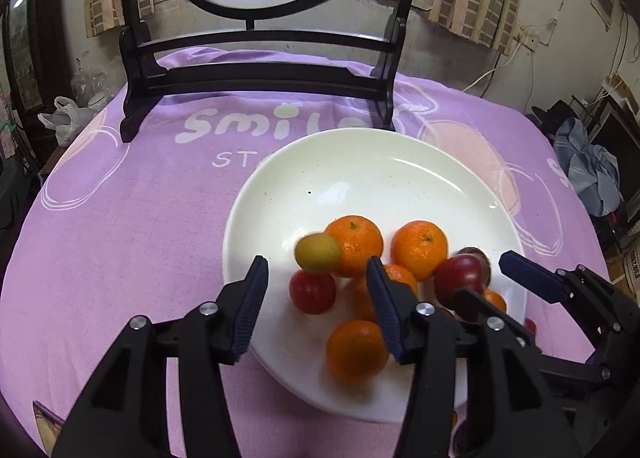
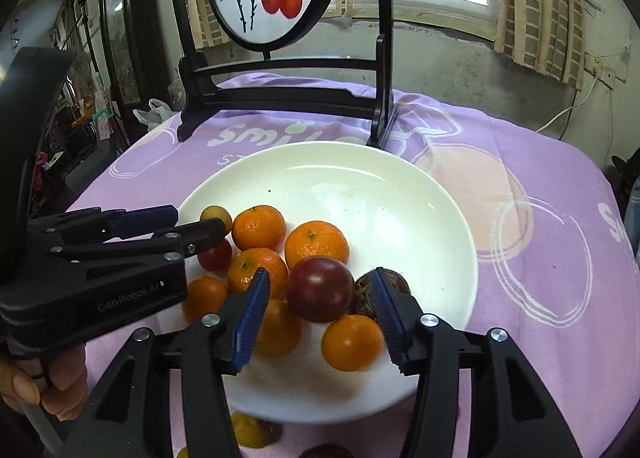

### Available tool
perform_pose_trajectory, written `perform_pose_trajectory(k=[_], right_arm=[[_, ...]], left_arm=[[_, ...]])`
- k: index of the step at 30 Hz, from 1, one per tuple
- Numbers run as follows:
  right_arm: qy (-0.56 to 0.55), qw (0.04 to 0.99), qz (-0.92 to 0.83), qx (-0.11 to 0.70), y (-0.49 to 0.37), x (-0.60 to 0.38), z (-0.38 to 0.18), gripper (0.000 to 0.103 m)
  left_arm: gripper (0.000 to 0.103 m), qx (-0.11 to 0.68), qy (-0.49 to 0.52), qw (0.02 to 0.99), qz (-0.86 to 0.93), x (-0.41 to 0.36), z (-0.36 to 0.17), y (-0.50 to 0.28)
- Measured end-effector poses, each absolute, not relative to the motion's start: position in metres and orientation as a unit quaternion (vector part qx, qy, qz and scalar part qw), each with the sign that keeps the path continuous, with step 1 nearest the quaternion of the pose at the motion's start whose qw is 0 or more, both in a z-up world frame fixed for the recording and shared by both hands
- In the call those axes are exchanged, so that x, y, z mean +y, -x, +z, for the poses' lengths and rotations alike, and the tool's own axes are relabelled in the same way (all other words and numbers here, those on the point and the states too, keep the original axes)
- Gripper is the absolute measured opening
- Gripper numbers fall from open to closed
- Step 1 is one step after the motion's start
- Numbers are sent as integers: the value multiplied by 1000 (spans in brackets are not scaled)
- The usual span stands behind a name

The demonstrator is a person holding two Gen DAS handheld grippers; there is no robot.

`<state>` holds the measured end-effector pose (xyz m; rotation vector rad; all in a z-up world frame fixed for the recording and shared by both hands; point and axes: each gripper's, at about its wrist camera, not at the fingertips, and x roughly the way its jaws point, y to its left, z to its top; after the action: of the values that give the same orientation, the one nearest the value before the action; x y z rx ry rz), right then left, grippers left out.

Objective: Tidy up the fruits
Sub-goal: 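Carry both fruits over the white plate and open both tools, then grasp a red tomato with the right tool while the left tool grasps a yellow fruit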

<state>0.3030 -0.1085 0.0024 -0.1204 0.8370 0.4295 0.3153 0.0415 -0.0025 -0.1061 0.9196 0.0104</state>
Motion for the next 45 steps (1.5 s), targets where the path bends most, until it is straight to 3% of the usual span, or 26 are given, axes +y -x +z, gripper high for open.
perform_pose_trajectory(k=[4,6,17,27,37,45], right_arm=[[42,897,208,387,-281,-129,19,56],[36,903,203,378,-266,-141,27,59],[34,903,171,392,-186,-190,15,59],[55,881,151,444,-143,-194,-36,59],[75,877,136,455,-165,-181,-50,58],[76,877,140,453,-182,-176,-50,44]], left_arm=[[55,432,52,901,5,38,15,-291],[65,416,50,908,4,34,25,-274],[74,399,53,915,-21,8,19,-173],[76,417,61,907,-30,12,-25,-148],[77,452,82,887,-40,18,-40,-156],[78,459,81,883,-51,14,-42,-156]])
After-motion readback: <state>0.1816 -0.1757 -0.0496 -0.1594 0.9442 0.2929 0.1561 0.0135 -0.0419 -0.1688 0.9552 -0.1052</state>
